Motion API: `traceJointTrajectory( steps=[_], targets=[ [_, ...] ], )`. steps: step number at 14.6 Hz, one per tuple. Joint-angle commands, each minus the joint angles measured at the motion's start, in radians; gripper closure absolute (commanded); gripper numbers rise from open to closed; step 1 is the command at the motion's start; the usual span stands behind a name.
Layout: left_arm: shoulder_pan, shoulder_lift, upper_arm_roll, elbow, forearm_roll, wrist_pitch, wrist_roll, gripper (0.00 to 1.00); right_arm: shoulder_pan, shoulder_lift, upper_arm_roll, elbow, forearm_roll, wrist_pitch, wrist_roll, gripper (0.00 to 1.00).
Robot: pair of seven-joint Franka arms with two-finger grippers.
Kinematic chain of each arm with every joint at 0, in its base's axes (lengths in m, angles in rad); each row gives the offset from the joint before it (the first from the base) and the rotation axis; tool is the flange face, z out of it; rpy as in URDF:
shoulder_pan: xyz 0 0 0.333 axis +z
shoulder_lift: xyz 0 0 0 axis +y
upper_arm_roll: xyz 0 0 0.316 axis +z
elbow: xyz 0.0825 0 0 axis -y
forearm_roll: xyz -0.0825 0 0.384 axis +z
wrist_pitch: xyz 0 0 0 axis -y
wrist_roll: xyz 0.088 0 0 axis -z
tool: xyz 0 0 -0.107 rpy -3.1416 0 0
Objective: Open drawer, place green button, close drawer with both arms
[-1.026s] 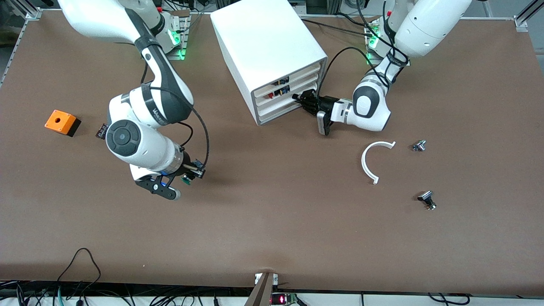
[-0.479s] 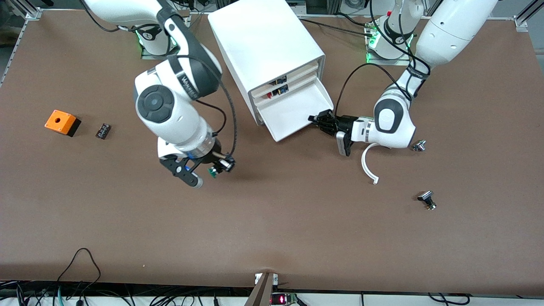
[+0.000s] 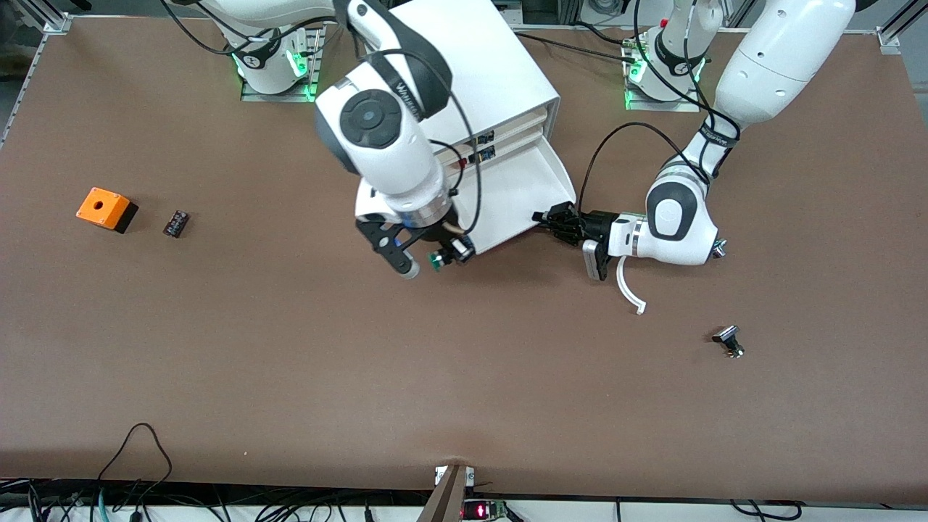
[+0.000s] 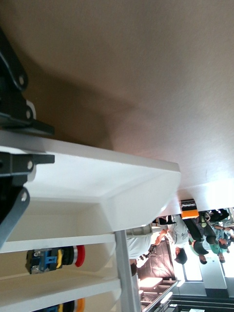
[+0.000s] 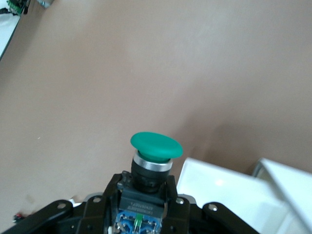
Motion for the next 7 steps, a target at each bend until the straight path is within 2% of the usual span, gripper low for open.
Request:
traceJointTrajectory(
  steps=[1, 4, 7],
  targets=[
    [0.010, 0.001, 0.017, 0.031, 0.029, -0.008, -0.030, 0.00, 0.046, 0.046, -0.008, 0.047, 0.007, 0.036, 0.100, 1.00],
    [0.047, -0.012, 0.022, 0.074, 0.090, -0.051, -0.100, 0.00, 0.095, 0.075, -0.010, 0.045, 0.001, 0.039, 0.178, 1.00],
    [0.094, -0.012, 0.022, 0.191, 0.245, -0.171, -0.279, 0.00, 0.156, 0.114, -0.016, 0.041, -0.011, 0.038, 0.275, 1.00]
  ],
)
